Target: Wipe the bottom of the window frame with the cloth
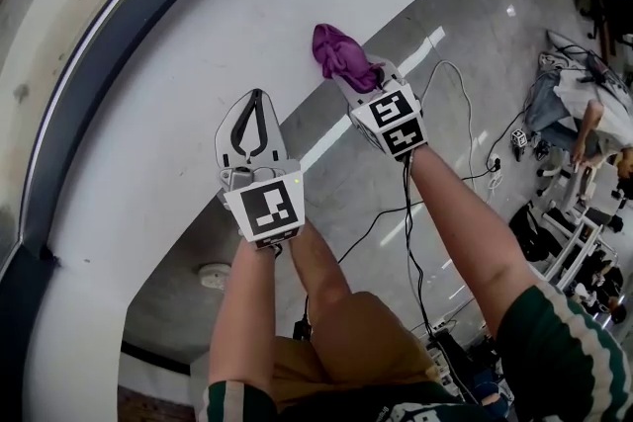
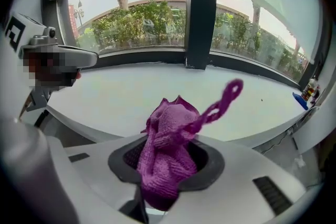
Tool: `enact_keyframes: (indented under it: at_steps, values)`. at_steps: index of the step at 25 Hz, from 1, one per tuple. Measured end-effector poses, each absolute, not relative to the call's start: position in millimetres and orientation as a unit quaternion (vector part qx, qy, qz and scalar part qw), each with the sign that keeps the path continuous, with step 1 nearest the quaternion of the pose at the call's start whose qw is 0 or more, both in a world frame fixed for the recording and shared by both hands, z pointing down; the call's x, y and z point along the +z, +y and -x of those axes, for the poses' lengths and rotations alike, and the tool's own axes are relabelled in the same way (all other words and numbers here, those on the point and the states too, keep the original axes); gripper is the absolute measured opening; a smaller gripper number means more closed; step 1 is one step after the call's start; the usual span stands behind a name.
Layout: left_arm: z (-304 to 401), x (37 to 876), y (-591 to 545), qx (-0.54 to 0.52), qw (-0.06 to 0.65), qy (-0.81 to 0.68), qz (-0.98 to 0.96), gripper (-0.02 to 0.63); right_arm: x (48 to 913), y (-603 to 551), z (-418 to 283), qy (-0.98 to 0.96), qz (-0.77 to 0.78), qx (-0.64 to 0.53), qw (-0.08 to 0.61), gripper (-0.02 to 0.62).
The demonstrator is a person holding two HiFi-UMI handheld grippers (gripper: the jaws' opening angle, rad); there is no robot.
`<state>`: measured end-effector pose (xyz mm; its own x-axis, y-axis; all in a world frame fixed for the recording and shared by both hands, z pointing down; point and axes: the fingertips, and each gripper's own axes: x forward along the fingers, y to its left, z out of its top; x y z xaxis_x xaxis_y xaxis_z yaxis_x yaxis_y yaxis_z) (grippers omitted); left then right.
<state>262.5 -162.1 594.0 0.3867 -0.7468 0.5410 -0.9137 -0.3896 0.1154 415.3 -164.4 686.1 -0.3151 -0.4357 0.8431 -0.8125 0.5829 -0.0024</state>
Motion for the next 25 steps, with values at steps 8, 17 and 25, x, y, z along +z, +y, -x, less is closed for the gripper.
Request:
enact_keyframes:
  at_steps: [8,17,25]
  values:
    - [-235,589,-141,0.195,0.211,-0.535,-0.795,0.006,683,-139,-374,-0.792,-0.373,0.217,0.431,0.130]
    - [-197,592,-123,0.205,0.215,-0.554,-0.778,0.006,684,-124,-340,-0.803,-0.356,0.218,0.425,0.130]
    - [-179,584,-104,0.208,0.208,-0.556,-0.777,0.006,683,-103,-302,-0.817,-0.319,0.211,0.432,0.130]
